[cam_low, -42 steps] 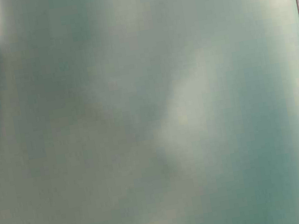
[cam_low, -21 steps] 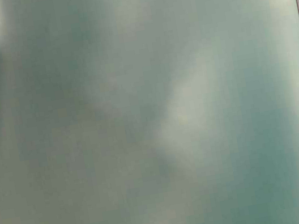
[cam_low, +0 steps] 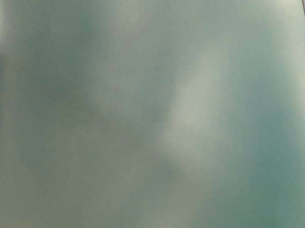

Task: Scoop the yellow hexagonal prism block from the bowl with a spoon using the right arm.
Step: 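Lower the right gripper around the red spoon handle and close it, then lift the red spoon out of the spoon rest with the right gripper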

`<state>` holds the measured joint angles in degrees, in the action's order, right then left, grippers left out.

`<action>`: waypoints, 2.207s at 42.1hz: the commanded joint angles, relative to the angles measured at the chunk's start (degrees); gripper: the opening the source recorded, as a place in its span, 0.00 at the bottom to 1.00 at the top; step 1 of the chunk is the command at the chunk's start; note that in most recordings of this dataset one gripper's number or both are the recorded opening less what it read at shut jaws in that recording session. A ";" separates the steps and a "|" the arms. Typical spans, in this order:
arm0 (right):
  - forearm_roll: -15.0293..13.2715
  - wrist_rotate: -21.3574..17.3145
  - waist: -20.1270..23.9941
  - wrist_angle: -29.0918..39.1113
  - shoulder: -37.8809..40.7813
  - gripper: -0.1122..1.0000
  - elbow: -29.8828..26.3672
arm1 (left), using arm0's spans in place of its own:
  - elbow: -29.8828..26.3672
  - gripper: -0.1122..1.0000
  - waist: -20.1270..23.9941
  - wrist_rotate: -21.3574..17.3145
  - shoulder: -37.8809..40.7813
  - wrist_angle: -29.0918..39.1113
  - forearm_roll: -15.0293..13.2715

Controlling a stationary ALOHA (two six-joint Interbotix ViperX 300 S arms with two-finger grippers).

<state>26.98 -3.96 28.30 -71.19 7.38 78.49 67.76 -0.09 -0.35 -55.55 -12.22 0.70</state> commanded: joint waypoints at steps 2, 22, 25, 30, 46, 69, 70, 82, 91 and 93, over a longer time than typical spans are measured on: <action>-0.18 -0.18 0.18 -0.44 1.23 0.60 -1.14 | -0.97 0.11 0.00 0.00 0.26 -0.26 0.09; -0.26 -0.97 0.26 -0.26 4.13 0.60 -1.76 | -0.97 0.11 0.00 -0.09 0.26 0.18 0.18; -0.26 -0.97 0.18 -0.18 4.31 0.60 -1.76 | -0.97 0.11 -0.09 0.00 0.26 0.18 0.18; -0.26 -0.97 0.26 0.18 4.39 0.60 -1.85 | -0.97 0.11 0.00 -0.09 0.26 0.18 0.18; -0.26 -0.97 0.18 0.97 4.48 0.53 -1.85 | -0.97 0.11 0.00 0.00 0.26 0.26 0.18; -0.26 0.70 0.09 2.72 -4.31 0.32 -1.67 | -1.05 0.11 0.00 0.00 0.18 0.62 0.18; -0.26 0.97 -0.09 3.34 -5.27 0.32 -1.76 | -1.05 0.11 0.00 0.00 0.18 0.62 0.18; -0.26 8.61 -5.01 23.82 -21.09 0.32 -5.19 | -1.14 0.11 -0.09 0.00 -0.09 0.62 0.09; -0.26 14.50 -12.13 45.62 -30.67 0.32 -11.51 | -1.05 0.11 -0.09 0.26 -0.09 0.62 0.18; -0.26 15.38 -13.36 49.13 -31.90 0.32 -12.83 | -1.05 0.11 0.00 0.18 0.00 0.62 0.18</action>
<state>26.81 10.37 16.96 -28.04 -21.71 68.73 67.76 -0.09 -0.18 -55.90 -11.34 0.79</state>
